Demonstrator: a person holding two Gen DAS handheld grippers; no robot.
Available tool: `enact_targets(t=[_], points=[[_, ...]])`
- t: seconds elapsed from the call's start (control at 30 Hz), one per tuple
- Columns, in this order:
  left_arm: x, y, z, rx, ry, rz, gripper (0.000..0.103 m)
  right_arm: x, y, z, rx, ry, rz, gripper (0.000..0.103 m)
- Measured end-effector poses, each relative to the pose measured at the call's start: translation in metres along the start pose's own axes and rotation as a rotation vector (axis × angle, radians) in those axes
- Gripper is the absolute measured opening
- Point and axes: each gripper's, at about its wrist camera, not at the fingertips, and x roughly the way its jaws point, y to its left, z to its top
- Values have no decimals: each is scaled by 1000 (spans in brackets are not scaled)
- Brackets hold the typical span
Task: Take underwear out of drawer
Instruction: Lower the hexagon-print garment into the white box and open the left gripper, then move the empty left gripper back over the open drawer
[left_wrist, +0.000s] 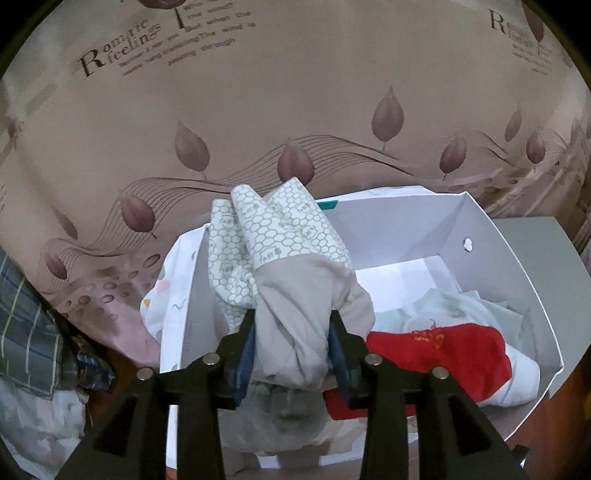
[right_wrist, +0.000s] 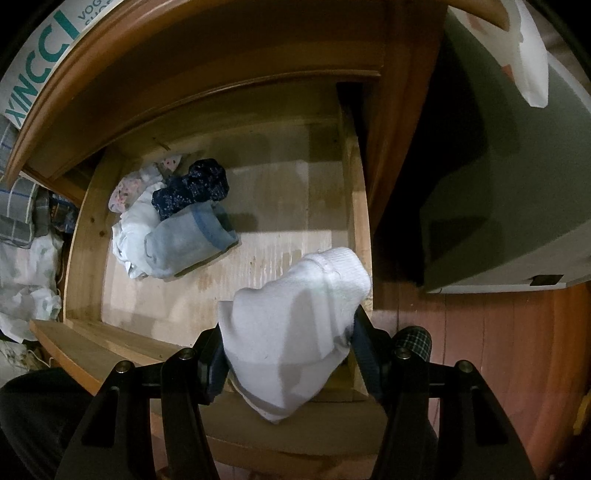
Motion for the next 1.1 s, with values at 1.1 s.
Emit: enact_targets(t=[1.1], points=[[-93,32,-131,-29,-27,34,60,0,2,-2,-22,-13,-19,55]])
